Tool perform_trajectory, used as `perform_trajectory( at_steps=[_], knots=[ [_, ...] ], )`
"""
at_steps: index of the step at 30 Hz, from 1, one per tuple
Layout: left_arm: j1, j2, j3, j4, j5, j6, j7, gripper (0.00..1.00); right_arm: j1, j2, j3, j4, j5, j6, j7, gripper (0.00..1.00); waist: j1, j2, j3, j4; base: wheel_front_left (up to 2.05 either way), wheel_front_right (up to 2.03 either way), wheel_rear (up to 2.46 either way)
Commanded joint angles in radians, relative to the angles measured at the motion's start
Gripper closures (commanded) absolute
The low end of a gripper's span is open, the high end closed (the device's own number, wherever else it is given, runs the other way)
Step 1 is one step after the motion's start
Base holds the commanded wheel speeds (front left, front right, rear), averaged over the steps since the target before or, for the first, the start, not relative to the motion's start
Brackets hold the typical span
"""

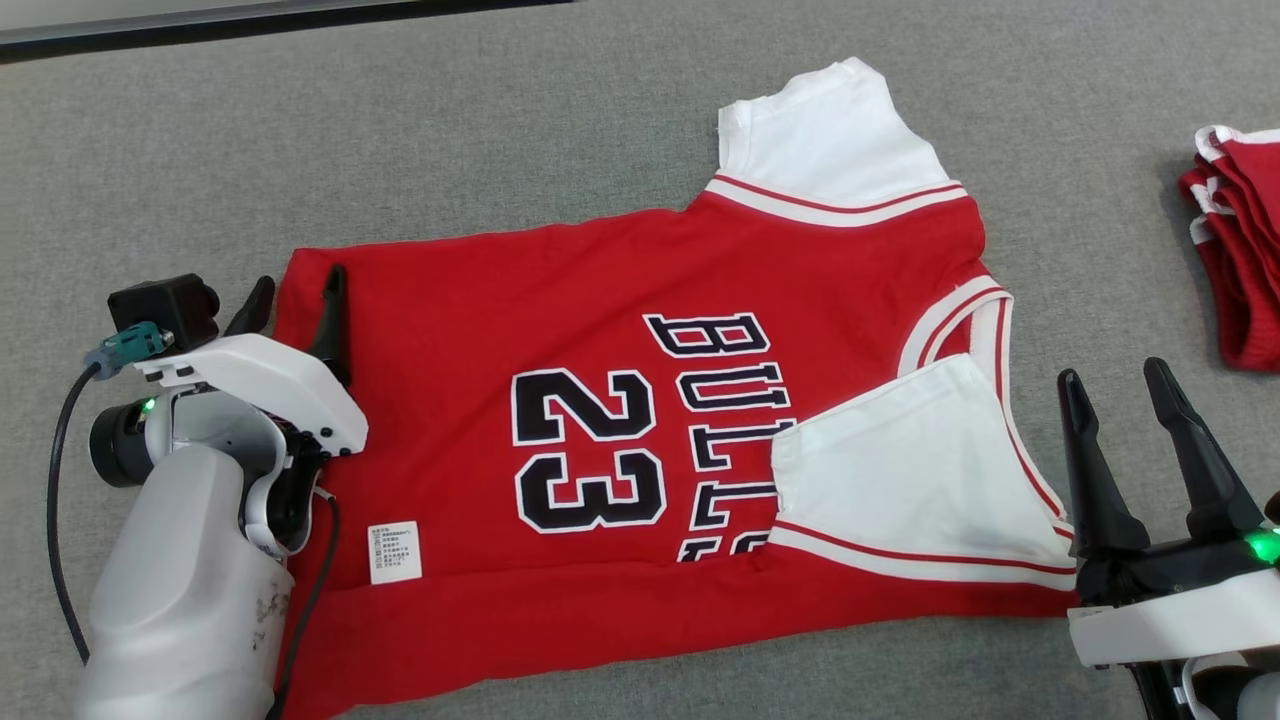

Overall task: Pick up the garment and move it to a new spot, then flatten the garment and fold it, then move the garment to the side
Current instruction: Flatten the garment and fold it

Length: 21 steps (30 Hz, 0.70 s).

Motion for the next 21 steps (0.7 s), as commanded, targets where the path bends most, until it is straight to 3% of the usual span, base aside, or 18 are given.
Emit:
perform_trajectory(
  at_steps=[1,2,3,9,14,21],
  knots=[
    [-0.031,0.004,0.008,0.031,-0.016,-0.013,-0.002,0.42,-0.012,-0.003,0.001,0.01,0.011,0.0,-0.009,0.0,0.0,0.0,0.011,-0.013,0.0,0.0,0.0],
    [-0.043,0.005,0.012,0.058,-0.02,-0.021,-0.005,0.93,-0.014,-0.005,0.0,0.014,0.011,0.0,-0.011,0.0,0.0,0.0,0.013,-0.015,0.0,0.0,0.0],
    [-0.053,0.002,0.017,0.08,-0.032,-0.029,-0.013,1.0,-0.017,-0.007,-0.003,0.019,0.015,0.0,-0.014,0.0,0.0,0.0,0.014,-0.016,0.0,0.0,0.0],
    [-0.104,0.003,0.005,0.164,-0.027,-0.053,-0.071,1.0,-0.056,-0.024,-0.02,0.053,0.027,0.0,-0.026,0.0,0.0,0.0,0.019,-0.009,0.0,0.0,0.0],
    [-0.138,-0.013,-0.015,0.184,-0.013,-0.06,-0.127,1.0,-0.181,-0.067,-0.032,0.132,0.067,0.0,-0.034,0.0,0.0,0.0,0.05,0.014,0.0,0.0,0.0],
    [-0.188,-0.062,-0.066,0.137,-0.003,-0.071,-0.17,1.0,-0.411,-0.178,0.01,0.27,0.124,0.0,-0.011,0.0,0.0,0.0,0.156,0.1,0.0,0.0,0.0]
  ],
)
